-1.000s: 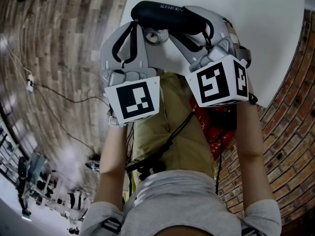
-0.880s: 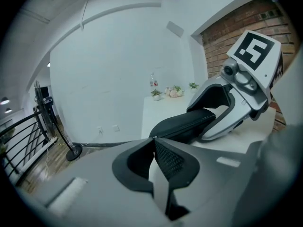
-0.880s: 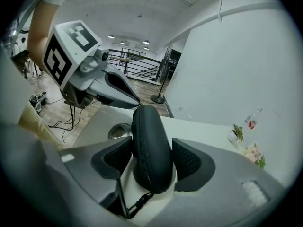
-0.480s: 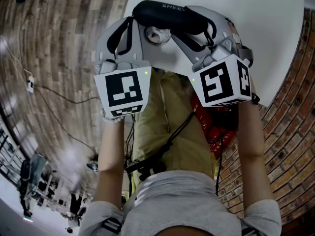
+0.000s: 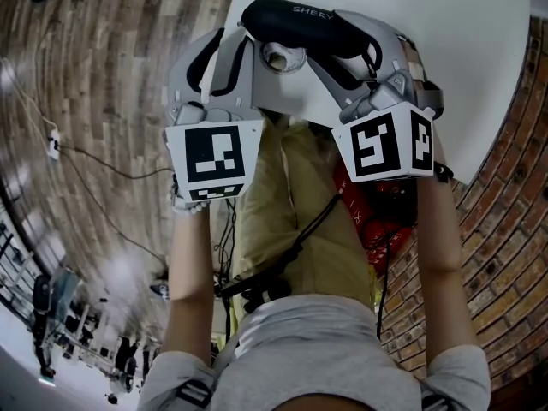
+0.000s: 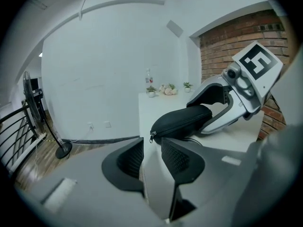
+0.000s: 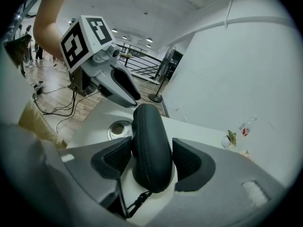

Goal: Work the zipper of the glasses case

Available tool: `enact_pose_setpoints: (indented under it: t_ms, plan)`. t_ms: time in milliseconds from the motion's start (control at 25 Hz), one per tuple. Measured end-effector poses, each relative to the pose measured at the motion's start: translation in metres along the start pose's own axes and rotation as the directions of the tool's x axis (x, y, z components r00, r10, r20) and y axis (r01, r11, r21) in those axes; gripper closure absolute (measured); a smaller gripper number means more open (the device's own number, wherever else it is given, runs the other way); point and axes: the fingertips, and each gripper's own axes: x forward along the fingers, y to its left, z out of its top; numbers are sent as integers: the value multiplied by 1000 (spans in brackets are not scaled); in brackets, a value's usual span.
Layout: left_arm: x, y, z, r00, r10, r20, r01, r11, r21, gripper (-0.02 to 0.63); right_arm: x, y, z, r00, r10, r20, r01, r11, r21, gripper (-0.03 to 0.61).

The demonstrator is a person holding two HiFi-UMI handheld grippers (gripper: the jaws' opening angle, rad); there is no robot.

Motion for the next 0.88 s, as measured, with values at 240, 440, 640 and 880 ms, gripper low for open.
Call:
enact_pose_setpoints:
  t_ms: [240,440,640,880]
  plan:
    - [-18,-5,4,999,-19,26,18,1000,18,497,-2,8,2,1000,-12,-5,12,1000,-3,295]
    - [-38,28,41,998,-12,61,12,1000,11,550,-3,3,33,1000,21,-16,-20,997,71,293]
    - [-63,51,92,992,-11,125,11,1000,2,601,-26,-19,64,1000,21,11,-22,976,216,324]
    - [-94,63,129,974,-33,223,37,999,-14,601,-60,-42,101,987,-87,133,26,913,408,577]
